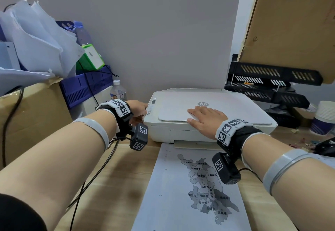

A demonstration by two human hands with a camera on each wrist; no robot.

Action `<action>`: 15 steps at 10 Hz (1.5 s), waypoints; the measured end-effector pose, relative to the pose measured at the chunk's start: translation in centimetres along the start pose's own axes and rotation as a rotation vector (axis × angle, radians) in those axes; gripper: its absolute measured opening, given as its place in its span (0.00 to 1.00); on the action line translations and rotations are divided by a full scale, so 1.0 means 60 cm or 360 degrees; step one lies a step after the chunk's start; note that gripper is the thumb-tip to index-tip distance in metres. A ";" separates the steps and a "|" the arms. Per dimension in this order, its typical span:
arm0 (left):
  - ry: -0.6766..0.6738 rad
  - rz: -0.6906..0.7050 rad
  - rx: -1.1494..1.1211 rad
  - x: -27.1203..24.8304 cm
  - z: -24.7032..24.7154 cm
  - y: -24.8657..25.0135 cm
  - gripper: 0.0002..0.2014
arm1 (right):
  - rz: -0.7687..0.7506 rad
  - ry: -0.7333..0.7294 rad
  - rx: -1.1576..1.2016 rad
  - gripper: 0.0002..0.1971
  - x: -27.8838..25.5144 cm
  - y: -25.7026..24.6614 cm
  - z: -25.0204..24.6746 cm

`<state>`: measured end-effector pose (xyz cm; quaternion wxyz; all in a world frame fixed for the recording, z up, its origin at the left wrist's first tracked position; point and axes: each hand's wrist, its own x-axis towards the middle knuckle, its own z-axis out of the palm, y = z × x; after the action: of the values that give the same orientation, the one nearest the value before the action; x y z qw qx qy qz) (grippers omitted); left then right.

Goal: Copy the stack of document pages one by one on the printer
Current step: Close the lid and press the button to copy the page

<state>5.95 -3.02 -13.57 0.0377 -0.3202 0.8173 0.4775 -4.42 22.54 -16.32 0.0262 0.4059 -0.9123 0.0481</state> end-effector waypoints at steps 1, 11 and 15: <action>-0.0002 -0.0004 0.0003 0.004 0.001 0.001 0.21 | 0.0012 -0.0007 0.0005 0.30 -0.001 -0.001 -0.001; -0.0166 -0.0049 0.0106 0.051 -0.018 -0.012 0.20 | 0.0016 -0.0028 -0.0027 0.30 -0.003 -0.001 0.000; -0.0140 -0.0032 0.0122 0.059 -0.020 -0.018 0.19 | 0.0018 -0.0012 -0.0018 0.30 -0.002 -0.001 0.001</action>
<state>4.05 -6.08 -15.06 0.0906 -0.3053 0.8294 0.4591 -4.30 22.61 -16.39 0.0250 0.4008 -0.9149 0.0415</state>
